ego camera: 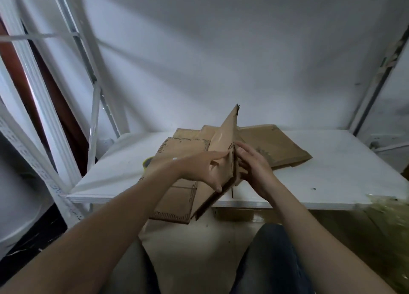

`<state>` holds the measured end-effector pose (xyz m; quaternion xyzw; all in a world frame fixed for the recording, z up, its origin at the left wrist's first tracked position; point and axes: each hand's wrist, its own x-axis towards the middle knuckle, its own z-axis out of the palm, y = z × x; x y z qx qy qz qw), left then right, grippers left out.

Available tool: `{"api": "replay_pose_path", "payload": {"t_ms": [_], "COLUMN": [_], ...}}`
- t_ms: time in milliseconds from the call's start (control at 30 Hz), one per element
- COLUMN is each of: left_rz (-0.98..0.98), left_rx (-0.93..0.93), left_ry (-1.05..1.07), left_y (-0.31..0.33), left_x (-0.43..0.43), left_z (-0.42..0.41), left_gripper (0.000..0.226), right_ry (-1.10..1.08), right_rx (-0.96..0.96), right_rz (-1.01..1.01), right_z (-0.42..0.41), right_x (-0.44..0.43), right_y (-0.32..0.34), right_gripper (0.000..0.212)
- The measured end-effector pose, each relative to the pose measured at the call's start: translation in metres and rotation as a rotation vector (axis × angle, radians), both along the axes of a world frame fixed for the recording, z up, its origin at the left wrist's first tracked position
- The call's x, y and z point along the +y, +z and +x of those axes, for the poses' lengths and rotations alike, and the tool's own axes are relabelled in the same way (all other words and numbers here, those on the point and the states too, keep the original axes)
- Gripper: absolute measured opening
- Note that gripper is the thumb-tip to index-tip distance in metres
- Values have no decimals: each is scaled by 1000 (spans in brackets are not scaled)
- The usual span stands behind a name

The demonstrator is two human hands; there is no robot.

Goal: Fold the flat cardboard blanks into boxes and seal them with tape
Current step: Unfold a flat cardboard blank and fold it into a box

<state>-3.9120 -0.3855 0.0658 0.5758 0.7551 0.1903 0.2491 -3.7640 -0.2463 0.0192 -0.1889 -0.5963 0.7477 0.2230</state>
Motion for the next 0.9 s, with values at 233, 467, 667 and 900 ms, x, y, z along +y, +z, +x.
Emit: {"api": "replay_pose_path", "payload": {"t_ms": [233,467,667,900], "left_rz": [218,315,286,495], "left_rx": [94,259,294,429], "left_ry": [178,231,479,534], "left_y": [19,-17,-50,27], "left_x": [17,20,-4,-6], "left_z": [-5,-23,-43,-61], "left_gripper": [30,12,20,23], "right_ry": [-65,-188,-315,-359], "right_rx": [-4,-86,-65,-43], "right_rz": [139,325,236,225], "right_z": [8,-4,-15,-44], "right_x": [1,0,-4,-10], "right_y": [-23,-49,-57,-19], "right_gripper": [93,73,48,16]}}
